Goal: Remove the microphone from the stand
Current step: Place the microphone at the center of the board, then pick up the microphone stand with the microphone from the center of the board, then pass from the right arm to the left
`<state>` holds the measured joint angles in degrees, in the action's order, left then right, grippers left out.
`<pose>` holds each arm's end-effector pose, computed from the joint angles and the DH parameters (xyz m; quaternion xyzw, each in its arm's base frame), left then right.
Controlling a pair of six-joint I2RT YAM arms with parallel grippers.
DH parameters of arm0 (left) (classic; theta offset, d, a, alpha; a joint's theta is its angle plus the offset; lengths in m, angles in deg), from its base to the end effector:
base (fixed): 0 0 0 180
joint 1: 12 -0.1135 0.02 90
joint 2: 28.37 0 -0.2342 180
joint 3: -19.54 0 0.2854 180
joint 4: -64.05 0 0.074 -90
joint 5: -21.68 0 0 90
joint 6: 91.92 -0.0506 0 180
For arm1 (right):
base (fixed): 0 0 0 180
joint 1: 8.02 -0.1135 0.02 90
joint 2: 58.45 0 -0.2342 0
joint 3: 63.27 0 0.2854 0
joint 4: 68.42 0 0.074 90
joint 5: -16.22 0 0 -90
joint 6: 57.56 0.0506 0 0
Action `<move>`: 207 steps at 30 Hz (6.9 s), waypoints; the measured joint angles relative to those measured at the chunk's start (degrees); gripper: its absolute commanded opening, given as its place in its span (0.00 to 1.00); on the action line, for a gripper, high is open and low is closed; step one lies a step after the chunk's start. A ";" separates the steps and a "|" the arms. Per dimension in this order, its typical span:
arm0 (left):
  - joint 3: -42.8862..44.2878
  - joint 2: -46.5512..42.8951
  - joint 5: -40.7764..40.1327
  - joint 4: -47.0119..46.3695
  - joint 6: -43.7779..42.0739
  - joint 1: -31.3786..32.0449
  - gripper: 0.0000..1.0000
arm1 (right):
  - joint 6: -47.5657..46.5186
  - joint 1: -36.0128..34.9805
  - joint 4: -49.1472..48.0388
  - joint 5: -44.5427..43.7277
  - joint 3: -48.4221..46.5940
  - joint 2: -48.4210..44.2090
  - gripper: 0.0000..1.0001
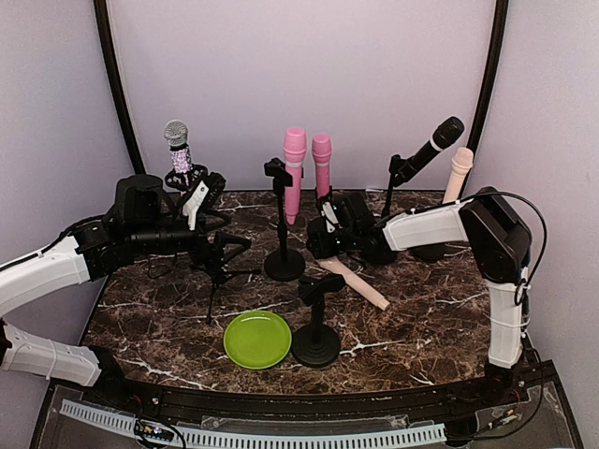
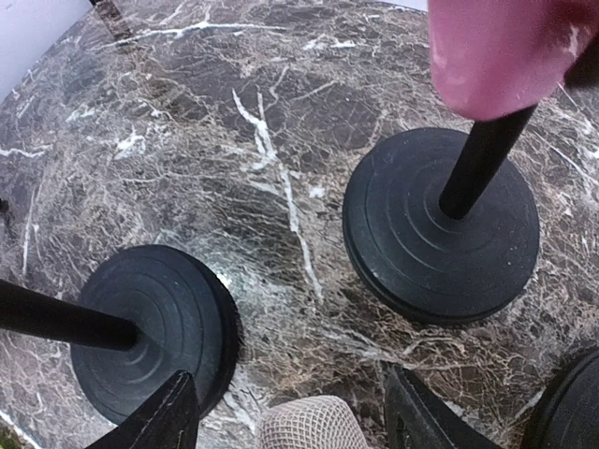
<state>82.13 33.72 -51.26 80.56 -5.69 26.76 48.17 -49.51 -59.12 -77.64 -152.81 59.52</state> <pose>0.2351 -0.2078 0.2892 0.3696 0.7037 -0.2919 0.5319 0.3613 0.3150 0.1083 -0.1855 0.8780 0.1843 0.4010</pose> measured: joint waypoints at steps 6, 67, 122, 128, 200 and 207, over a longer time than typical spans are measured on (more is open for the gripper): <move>-0.07 0.00 -0.02 0.04 -0.09 0.02 0.89 | -0.44 0.00 -2.67 2.62 3.61 -4.09 0.81; 3.80 2.54 1.55 -3.06 4.81 0.00 0.89 | -5.29 14.21 1.42 -12.63 13.73 -53.44 0.83; 3.02 10.97 3.45 -21.27 9.60 11.47 0.87 | -2.05 14.45 -17.53 1.75 22.56 -63.78 0.00; 8.28 18.05 -3.37 -23.65 10.27 14.95 0.86 | 2.08 14.43 -22.47 3.52 20.46 -62.29 0.00; 25.81 46.64 -16.13 -26.99 5.27 22.91 0.00 | 3.30 5.09 -37.88 -6.25 18.32 -56.92 0.77; 23.52 46.40 -13.66 -27.26 5.01 22.91 0.00 | 2.38 5.09 -37.20 -5.62 18.84 -60.63 0.92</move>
<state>105.65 80.12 -64.92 53.31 -0.69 49.67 50.55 -44.42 -96.32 -83.26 -133.97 -1.11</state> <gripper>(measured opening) 0.221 0.877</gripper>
